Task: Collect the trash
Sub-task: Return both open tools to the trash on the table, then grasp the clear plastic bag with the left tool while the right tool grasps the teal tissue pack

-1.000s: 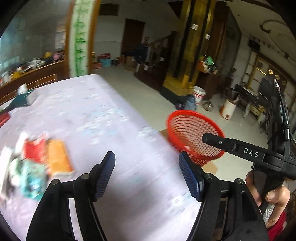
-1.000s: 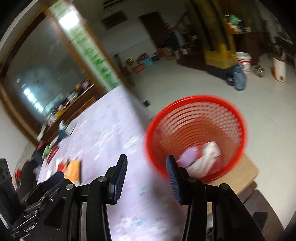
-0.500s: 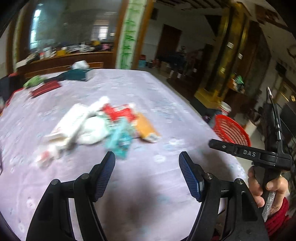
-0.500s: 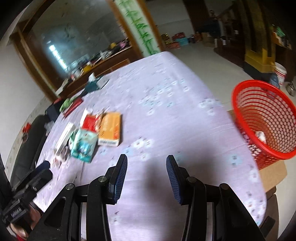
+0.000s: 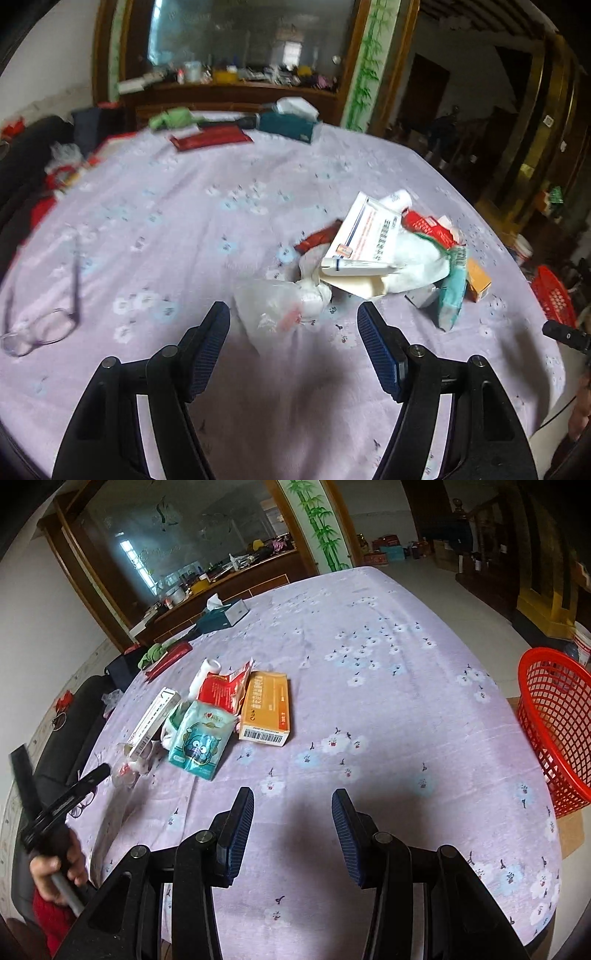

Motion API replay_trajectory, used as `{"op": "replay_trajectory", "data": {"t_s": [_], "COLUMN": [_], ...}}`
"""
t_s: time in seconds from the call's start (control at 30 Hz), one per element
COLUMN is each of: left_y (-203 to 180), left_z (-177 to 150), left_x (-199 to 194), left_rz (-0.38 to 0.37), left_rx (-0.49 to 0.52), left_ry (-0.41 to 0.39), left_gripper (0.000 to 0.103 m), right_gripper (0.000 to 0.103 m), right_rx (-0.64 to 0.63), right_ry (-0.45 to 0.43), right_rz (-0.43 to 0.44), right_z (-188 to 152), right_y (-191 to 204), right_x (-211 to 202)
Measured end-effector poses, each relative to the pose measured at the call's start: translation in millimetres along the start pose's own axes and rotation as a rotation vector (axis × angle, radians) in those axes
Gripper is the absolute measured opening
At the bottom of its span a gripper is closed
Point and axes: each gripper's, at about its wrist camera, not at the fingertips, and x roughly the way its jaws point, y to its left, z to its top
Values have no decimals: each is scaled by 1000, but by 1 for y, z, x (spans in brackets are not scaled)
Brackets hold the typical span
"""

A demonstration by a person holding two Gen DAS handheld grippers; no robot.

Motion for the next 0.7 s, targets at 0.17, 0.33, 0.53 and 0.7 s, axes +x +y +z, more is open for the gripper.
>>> {"op": "replay_trajectory", "data": {"t_s": [0.17,0.33,0.53,0.7], "left_y": [-11,-28,-37,-33], "left_z": [5,10,13,8], "left_x": [26,46,54,44], "left_rz": [-47,10,18,26], "left_rx": [77,125,148,127], "left_ry": [48,66,49,36], "left_gripper": [70,70,53,48], "right_gripper": [48,48,48,48], "right_rx": [4,-7,-11,-14], "right_ry": [10,22,50,68], "right_rz": [-3,17,57,76], "right_z": [1,4,9,13], "right_y": [1,12,32,50], "right_x": [1,4,18,35]}}
